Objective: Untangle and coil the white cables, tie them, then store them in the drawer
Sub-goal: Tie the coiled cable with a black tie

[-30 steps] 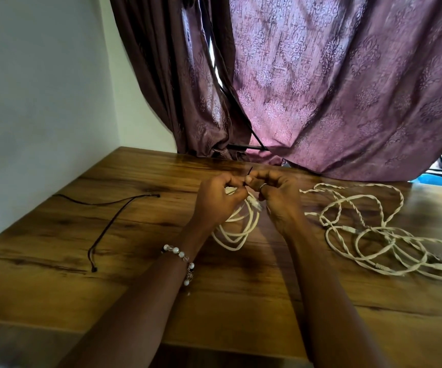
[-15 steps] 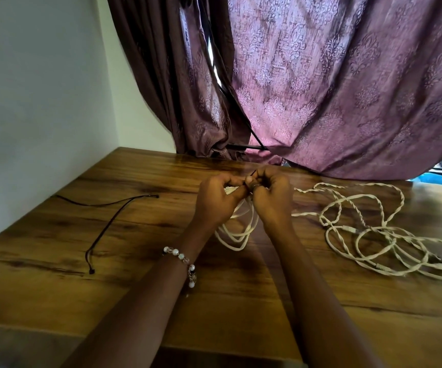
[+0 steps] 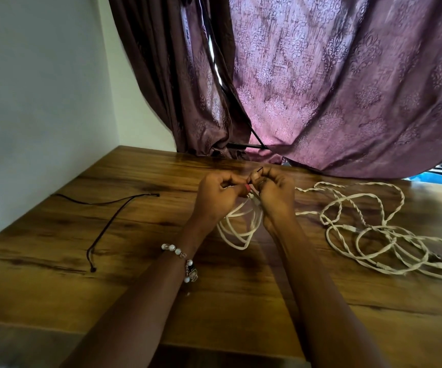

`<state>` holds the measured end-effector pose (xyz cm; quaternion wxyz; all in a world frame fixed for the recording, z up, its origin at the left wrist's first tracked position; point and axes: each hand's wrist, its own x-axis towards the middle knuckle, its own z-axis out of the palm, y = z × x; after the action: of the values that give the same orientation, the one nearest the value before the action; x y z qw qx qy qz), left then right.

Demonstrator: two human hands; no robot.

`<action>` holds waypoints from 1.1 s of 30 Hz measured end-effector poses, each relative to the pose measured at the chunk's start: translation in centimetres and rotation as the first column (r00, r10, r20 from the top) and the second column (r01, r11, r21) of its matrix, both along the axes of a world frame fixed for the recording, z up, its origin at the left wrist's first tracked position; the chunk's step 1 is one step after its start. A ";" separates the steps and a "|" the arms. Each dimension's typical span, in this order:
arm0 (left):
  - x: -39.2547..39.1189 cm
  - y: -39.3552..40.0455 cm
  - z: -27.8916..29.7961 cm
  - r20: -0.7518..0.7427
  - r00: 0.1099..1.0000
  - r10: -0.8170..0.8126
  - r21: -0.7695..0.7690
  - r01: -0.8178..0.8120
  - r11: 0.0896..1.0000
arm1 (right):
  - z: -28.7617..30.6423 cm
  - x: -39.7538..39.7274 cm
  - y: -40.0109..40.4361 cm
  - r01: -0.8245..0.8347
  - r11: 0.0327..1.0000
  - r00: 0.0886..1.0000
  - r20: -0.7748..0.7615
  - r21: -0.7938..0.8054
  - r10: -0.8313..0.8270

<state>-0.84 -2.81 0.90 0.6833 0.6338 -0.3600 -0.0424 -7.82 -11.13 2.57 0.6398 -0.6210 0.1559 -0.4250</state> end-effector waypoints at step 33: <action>2.0 1.2 -1.2 -0.110 0.982 -0.157 0.057 0.164 0.985 | -0.5 -1.7 -2.9 -0.175 0.982 0.982 -0.060 0.076 0.180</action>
<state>1.13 -1.60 -0.29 0.6744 0.6218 -0.3719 -0.1422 -9.57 -14.01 2.08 0.6910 -0.6235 0.1359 -0.3396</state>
